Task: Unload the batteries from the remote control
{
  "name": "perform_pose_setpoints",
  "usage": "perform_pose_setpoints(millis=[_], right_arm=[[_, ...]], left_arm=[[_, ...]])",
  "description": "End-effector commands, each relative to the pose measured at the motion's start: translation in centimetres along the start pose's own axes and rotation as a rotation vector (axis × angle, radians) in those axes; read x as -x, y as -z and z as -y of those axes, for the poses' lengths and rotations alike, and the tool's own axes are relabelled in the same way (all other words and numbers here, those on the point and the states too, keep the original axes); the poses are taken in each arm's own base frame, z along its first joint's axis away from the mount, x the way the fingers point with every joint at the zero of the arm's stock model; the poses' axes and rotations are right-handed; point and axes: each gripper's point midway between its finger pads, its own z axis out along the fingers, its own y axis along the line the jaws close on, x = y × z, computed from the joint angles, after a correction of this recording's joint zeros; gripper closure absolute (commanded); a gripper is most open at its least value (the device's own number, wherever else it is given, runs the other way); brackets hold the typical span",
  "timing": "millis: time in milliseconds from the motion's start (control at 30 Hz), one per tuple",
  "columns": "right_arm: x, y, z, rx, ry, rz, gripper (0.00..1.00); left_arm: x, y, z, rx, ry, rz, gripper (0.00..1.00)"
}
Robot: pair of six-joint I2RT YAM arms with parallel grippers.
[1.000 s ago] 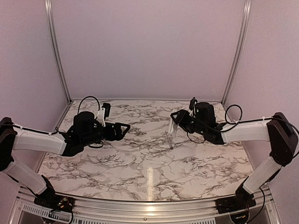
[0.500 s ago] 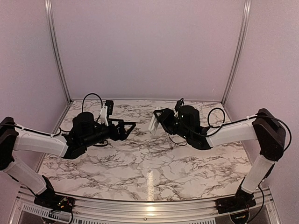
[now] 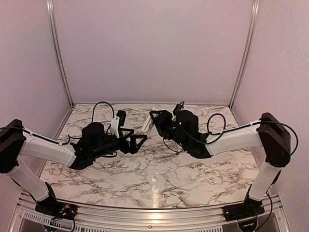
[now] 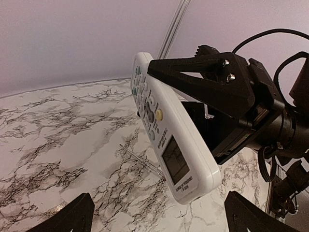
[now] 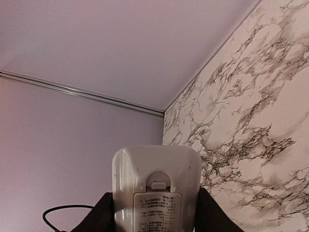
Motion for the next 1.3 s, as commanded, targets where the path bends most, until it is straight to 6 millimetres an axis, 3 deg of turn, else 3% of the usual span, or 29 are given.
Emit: perform_pose_setpoints(millis=[0,267,467,967,1267], right_arm=[[-0.8,-0.4,-2.3,0.060,-0.052,0.016,0.75],[-2.5,-0.7,-3.1,0.093,-0.077,-0.024,0.75],[-3.4,-0.4,-3.2,0.098,-0.079,-0.042,0.76],[-5.4,-0.2,-2.8,0.102,-0.091,-0.088,0.76],[-6.1,0.2,-2.3,0.105,-0.101,-0.109,0.75]], left_arm=[[0.8,-0.4,0.1,0.040,-0.049,0.041,0.01],[0.8,-0.3,-0.2,0.104,-0.074,0.064,0.04],[1.0,-0.1,-0.5,0.142,-0.069,0.093,0.21],[1.4,0.5,-0.6,0.169,-0.077,0.130,0.51],[1.6,0.8,-0.5,0.173,-0.078,0.140,0.81]])
